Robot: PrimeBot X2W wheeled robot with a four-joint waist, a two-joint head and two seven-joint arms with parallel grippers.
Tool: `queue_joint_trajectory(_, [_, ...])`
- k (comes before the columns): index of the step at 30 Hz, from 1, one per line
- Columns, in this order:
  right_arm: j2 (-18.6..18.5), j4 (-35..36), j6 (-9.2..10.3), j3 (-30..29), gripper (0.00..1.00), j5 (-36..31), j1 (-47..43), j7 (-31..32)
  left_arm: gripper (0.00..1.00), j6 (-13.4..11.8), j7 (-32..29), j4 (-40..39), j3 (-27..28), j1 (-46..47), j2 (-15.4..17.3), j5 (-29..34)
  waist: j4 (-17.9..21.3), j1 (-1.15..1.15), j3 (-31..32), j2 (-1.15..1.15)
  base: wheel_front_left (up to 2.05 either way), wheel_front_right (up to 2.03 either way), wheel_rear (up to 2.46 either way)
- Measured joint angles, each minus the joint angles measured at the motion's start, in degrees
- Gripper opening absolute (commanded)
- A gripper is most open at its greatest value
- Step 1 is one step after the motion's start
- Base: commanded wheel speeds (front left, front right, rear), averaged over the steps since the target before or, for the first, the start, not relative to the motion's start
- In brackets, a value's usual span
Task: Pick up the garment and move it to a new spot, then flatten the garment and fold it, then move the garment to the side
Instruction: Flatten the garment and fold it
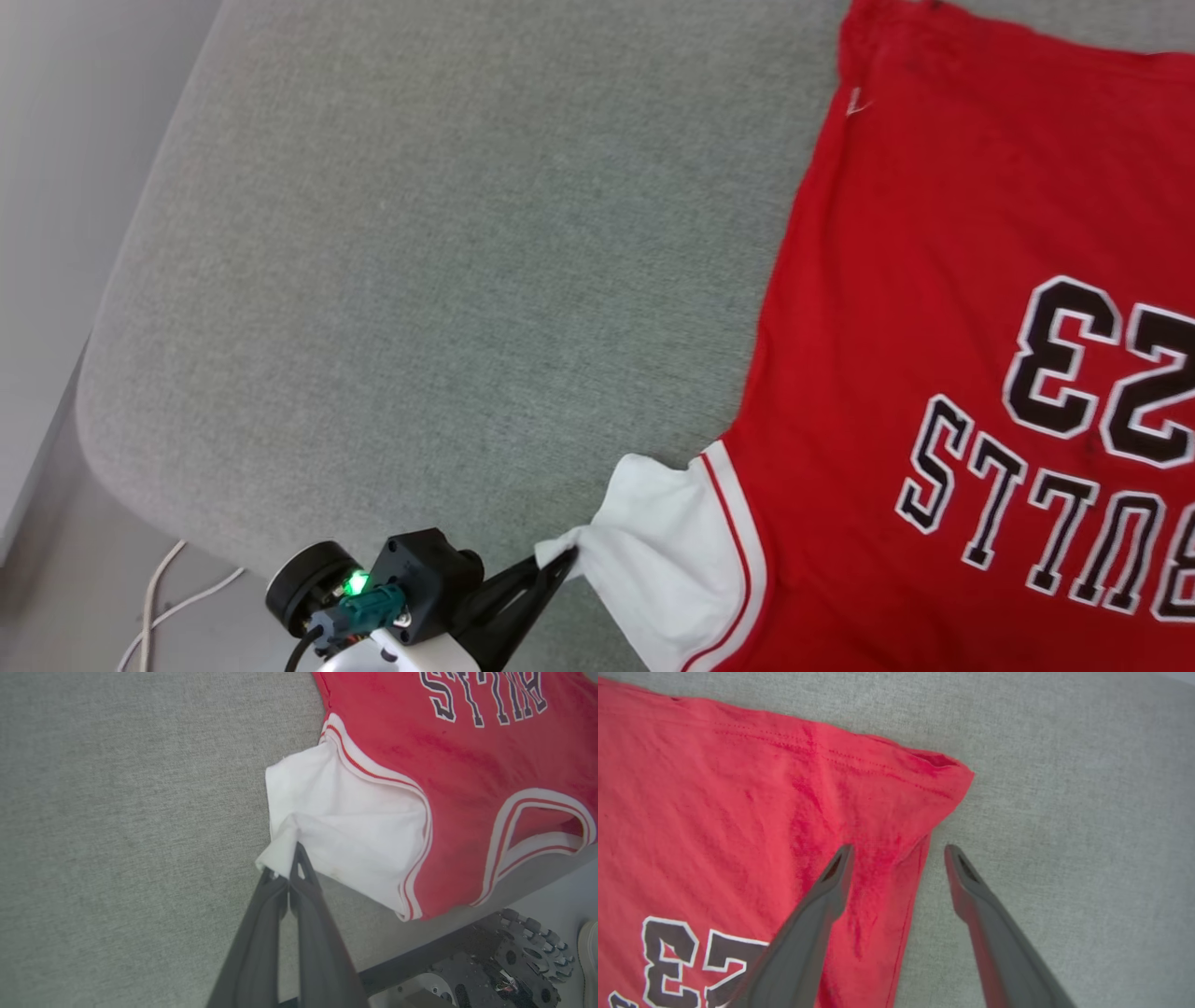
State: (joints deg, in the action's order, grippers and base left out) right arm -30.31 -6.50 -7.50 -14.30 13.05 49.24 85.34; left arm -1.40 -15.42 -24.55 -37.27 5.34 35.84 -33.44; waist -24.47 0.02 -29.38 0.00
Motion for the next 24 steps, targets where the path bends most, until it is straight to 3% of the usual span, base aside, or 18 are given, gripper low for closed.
queue_joint_trajectory(7, [-0.01,-3.33,0.0,-3.71,1.0,-6.14,0.8,0.77,0.0,0.76,0.84,0.82,-0.98,1.13,-1.46,0.15,-3.13,0.0,-3.5,0.0,0.0,0.0,0.0])
queue_joint_trajectory(16, [0.78,-1.47,0.0,-5.47,1.0,-7.45,-1.28,1.8,0.0,1.18,2.35,2.02,-1.12,2.29,-2.49,0.15,-3.89,-0.01,-5.14,0.0,0.0,0.0,0.0])
queue_joint_trajectory(17, [0.8,-1.3,0.0,-5.42,0.74,-7.38,-1.44,1.94,0.0,1.24,2.47,2.13,-1.14,2.36,-2.57,0.15,-3.9,-0.01,-5.22,0.0,0.0,0.0,0.0])
queue_joint_trajectory(18, [0.8,-1.21,0.0,-5.31,0.23,-7.2,-1.58,2.02,0.0,1.26,2.48,2.29,-1.18,2.47,-2.6,0.15,-3.88,-0.01,-5.24,0.0,0.0,0.0,0.0])
queue_joint_trajectory(19, [0.8,-1.05,0.0,-5.19,0.0,-6.86,-1.81,2.18,0.0,1.4,2.49,2.47,-1.19,2.64,-2.65,0.14,-3.86,-0.02,-5.25,0.0,0.0,0.0,0.0])
queue_joint_trajectory(24, [1.19,-0.93,0.0,-4.59,0.0,-5.94,-3.58,2.48,0.0,1.42,2.6,3.52,-1.15,3.15,-2.83,0.04,-3.48,-0.02,-4.3,0.0,0.0,0.0,0.0])
